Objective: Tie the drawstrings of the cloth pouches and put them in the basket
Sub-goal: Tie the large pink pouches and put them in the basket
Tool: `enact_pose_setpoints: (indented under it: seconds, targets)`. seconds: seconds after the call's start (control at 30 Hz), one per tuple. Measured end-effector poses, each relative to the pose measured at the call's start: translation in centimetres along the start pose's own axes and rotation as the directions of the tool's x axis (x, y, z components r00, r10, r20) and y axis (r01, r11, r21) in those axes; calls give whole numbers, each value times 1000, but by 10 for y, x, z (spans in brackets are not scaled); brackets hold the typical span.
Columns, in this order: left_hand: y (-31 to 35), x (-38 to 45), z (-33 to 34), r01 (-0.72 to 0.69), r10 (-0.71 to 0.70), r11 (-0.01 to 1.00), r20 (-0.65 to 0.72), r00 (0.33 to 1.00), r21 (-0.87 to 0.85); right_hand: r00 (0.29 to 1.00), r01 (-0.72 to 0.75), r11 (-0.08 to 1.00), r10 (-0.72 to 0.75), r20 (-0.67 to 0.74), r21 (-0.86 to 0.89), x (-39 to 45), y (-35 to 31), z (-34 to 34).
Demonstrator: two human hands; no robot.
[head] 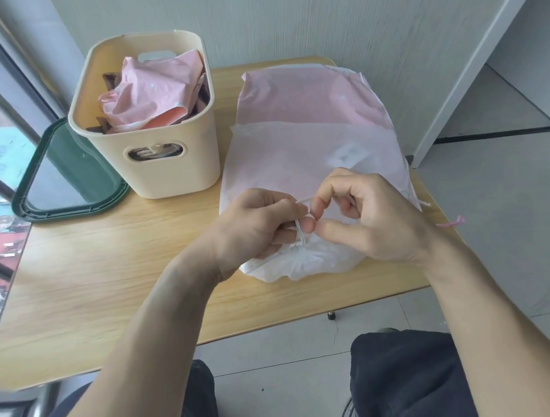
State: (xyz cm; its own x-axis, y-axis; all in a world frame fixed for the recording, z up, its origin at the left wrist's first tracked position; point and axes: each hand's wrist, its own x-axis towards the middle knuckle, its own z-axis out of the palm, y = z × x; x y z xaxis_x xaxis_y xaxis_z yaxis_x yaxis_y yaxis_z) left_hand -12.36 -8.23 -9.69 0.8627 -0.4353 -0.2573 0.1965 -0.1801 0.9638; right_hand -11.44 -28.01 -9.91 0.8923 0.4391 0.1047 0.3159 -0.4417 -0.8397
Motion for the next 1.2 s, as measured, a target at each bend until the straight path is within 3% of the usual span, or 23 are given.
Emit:
enact_pose_setpoints:
  seconds: [0.33, 0.7, 0.8, 0.9, 1.1, 1.2]
  targets:
    - [-2, 0, 1, 4, -3, 1000, -20, 1000, 11, 996, 72, 995, -75, -51, -65, 0, -2, 6]
    - [-5, 1, 1, 89, -86, 995, -77, 993, 41, 998, 47, 964, -34, -55, 262, 5, 0, 10]
    - [-5, 0, 1, 45, -42, 990, -26, 999, 134, 999, 23, 914, -7, -41, 405, 7, -3, 13]
    - [-5, -2, -2, 13, -19, 994, 49, 999, 112, 999, -5, 876, 24, -34, 483, 7, -7, 14]
    - [-5, -4, -10, 7, -29, 996, 237, 971, 93, 997, -62, 916, 71, -9, 396, 9, -3, 21]
    - [-6, -5, -10, 21, -35, 998, 232, 972, 63, 997, -73, 935, 73, 12, 346, 8, -1, 23]
